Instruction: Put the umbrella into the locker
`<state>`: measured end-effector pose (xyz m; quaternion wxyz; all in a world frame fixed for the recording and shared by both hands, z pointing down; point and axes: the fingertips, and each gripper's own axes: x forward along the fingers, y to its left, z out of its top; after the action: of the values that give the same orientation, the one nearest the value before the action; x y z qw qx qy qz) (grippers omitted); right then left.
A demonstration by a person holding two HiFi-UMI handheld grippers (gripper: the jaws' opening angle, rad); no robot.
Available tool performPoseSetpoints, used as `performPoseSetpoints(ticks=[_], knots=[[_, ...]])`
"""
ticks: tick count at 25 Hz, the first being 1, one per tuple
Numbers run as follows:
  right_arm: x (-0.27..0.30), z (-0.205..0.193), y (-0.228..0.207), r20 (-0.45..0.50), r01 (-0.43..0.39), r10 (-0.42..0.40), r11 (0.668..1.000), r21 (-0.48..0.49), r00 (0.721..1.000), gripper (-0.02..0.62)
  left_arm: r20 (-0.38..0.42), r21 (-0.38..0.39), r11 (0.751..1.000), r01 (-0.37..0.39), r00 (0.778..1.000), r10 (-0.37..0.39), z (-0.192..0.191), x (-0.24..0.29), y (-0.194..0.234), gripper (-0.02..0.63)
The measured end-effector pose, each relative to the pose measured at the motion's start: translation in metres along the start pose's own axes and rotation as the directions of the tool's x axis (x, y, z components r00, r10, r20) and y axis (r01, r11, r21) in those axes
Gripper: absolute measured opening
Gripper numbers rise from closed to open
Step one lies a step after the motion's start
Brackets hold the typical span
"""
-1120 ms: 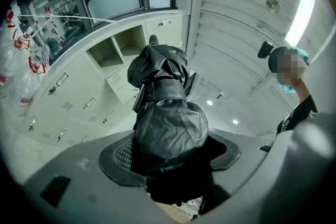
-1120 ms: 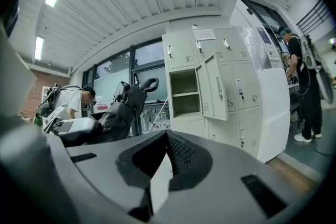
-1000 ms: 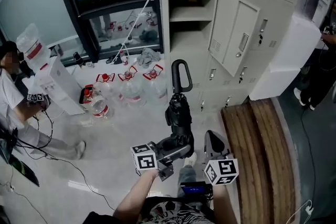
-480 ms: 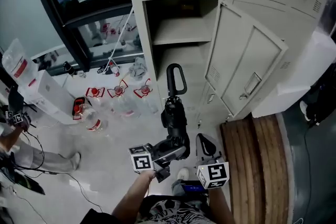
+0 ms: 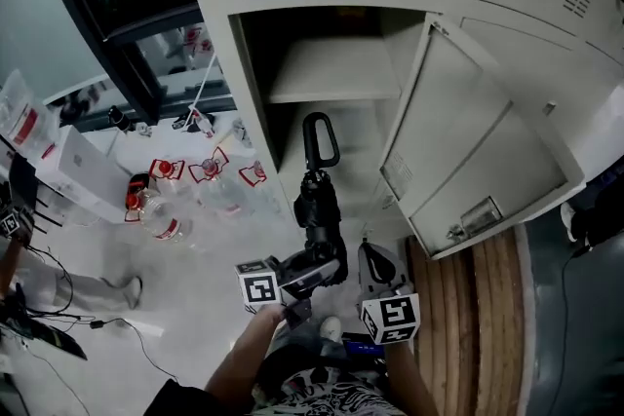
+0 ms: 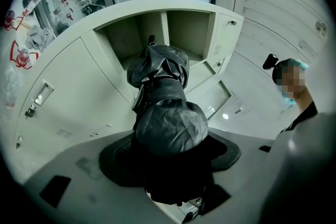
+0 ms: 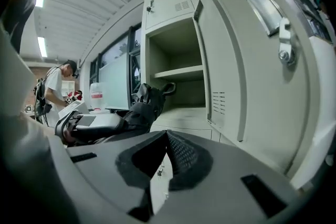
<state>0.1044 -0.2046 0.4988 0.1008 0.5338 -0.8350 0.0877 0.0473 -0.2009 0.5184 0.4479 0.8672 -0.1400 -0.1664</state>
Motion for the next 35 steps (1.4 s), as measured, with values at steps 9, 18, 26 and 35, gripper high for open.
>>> performPoseSetpoints(ticks=[9, 18, 26, 35], knots=[[0.03, -0.003, -0.017, -0.037, 0.009, -0.009, 1.0, 0.004, 0.999, 0.0, -0.036, -0.053, 0.998, -0.04, 0.999, 0.038, 0.013, 0.017, 0.036, 0.301], [0.054, 0.0, -0.02, -0.035, -0.006, 0.007, 0.999, 0.034, 0.999, 0.0, -0.077, -0.084, 0.992, -0.094, 0.993, 0.087, 0.035, 0.029, 0.055, 0.301], [0.06, 0.006, -0.026, -0.011, -0.015, 0.016, 0.998, 0.053, 1.0, 0.001, -0.074, -0.17, 0.981, -0.091, 0.994, 0.08, 0.046, 0.044, 0.065, 0.301], [0.064, 0.014, -0.029, 0.015, -0.035, 0.034, 0.998, 0.055, 0.999, 0.001, -0.053, -0.241, 0.964, -0.115, 0.993, 0.105, 0.06, 0.052, 0.072, 0.301]])
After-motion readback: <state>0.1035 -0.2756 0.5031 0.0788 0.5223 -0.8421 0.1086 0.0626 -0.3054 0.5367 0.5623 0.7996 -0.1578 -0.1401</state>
